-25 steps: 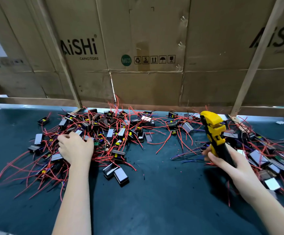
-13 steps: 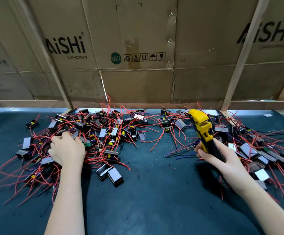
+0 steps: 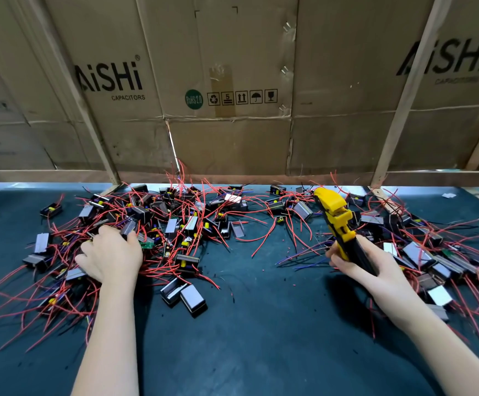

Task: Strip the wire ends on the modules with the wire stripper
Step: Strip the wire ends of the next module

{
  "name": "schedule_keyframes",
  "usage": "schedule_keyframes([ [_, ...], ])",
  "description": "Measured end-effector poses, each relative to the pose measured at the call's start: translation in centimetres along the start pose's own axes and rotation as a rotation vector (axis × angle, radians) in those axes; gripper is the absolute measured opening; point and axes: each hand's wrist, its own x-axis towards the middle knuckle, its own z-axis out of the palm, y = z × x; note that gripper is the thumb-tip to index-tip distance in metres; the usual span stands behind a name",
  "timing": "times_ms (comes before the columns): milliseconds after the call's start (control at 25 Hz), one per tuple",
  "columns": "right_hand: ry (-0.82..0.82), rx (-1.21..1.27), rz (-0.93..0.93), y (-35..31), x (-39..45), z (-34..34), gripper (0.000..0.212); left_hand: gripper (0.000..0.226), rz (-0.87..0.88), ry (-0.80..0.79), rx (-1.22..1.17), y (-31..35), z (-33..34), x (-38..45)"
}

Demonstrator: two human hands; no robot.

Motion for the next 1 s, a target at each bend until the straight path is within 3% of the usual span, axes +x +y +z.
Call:
schedule_keyframes([
  [160, -0.006, -0.003, -0.011, 0.0, 0.0, 0.0, 0.031, 0.029, 0.084, 0.161, -0.247, 0.9, -0.2, -0.3],
  [240, -0.006, -0.002, -0.017, 0.0, 0.0, 0.1, 0.029, 0.027, 0.194, 0.209, -0.536, 1.5, -0.5, -0.7],
  [320, -0.004, 0.003, -0.019, 0.0, 0.0, 0.0, 0.030, 0.019, 0.235, 0.047, -1.000, 2.8, -1.3, -1.4],
  [400, -0.001, 0.009, -0.011, 0.1, 0.0, 0.0, 0.029, 0.012, 0.207, -0.252, -1.457, 4.7, -2.4, -2.9],
  [480, 0.005, 0.010, -0.001, 0.1, 0.0, 0.0, 0.030, 0.014, 0.215, -0.519, -1.661, 6.2, -2.7, -4.8],
  [560, 0.011, 0.007, 0.003, 0.1, 0.0, -0.1, 0.029, 0.021, 0.312, -0.764, -1.555, 7.3, -2.4, -6.7],
  [680, 0.015, 0.005, 0.002, 0.1, 0.0, 0.0, 0.030, 0.026, 0.564, -1.101, -1.084, 8.0, -1.2, -10.0],
  [760, 0.015, -0.008, 0.001, 0.2, 0.0, -0.1, 0.029, 0.045, 0.759, -1.055, -0.629, 8.3, 0.0, -11.7],
  [840, 0.014, -0.016, 0.000, 0.1, -0.1, -0.1, 0.030, 0.056, 0.948, -0.765, -0.108, 8.2, 1.1, -12.2],
  [880, 0.019, -0.015, 0.001, 0.1, -0.1, -0.1, 0.031, 0.059, 0.987, -0.668, 0.013, 8.0, 1.2, -12.1],
  [920, 0.027, -0.016, 0.001, 0.1, 0.0, -0.1, 0.032, 0.058, 0.997, -0.660, -0.008, 7.8, 1.2, -11.8],
  [1000, 0.045, -0.022, -0.003, 0.1, 0.0, 0.0, 0.033, 0.047, 0.907, -0.850, -0.303, 7.5, 1.1, -10.7],
])
